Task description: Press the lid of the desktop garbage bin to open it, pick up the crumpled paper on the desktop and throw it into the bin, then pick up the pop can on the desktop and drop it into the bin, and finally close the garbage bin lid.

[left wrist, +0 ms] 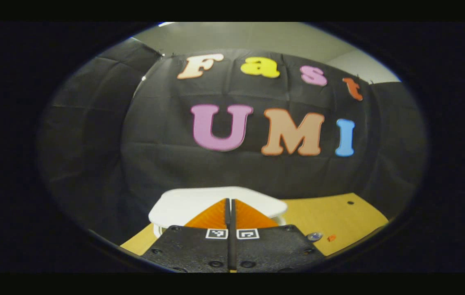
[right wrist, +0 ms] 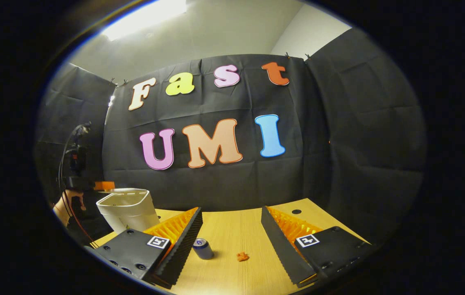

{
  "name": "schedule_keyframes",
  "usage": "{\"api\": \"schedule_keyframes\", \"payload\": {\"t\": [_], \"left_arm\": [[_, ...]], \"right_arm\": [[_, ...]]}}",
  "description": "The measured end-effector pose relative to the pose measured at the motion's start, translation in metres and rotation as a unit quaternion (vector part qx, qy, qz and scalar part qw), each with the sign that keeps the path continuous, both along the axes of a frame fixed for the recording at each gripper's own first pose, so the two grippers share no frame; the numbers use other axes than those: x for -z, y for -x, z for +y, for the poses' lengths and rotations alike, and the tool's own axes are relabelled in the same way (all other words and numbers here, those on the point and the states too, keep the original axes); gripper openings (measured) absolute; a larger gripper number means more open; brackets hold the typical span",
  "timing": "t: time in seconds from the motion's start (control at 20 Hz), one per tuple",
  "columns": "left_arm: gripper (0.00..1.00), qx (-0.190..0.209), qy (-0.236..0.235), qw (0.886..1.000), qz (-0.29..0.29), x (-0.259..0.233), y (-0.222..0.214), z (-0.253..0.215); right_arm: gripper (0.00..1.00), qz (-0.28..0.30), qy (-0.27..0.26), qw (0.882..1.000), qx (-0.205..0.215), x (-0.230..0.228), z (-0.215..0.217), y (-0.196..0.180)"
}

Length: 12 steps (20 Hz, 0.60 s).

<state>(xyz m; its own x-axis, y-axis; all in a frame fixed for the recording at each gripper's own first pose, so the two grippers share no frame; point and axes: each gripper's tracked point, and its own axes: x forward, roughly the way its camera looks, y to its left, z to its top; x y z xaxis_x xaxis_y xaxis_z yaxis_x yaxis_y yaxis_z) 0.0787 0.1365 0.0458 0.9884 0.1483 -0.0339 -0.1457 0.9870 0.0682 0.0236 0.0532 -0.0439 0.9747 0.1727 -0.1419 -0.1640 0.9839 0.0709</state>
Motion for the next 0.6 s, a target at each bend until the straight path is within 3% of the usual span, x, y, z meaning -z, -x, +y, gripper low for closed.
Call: {"api": "schedule_keyframes", "payload": {"t": [0.15,0.3,0.4,0.6], "left_arm": [[0.00,0.035,0.003,0.998,-0.052,-0.043,0.016,-0.033],[0.00,0.045,-0.004,0.995,-0.086,-0.056,0.047,-0.054],[0.11,0.050,-0.016,0.994,-0.097,-0.053,0.066,-0.071],[0.98,0.060,-0.047,0.991,-0.111,-0.041,0.091,-0.096]], "right_arm": [[0.96,0.009,-0.008,1.000,0.001,0.006,-0.003,0.001],[0.96,0.017,-0.010,1.000,0.001,0.013,-0.006,-0.001],[0.96,0.023,-0.010,1.000,-0.002,0.022,-0.007,-0.005],[0.96,0.044,-0.014,0.999,-0.015,0.056,-0.004,-0.028]]}}
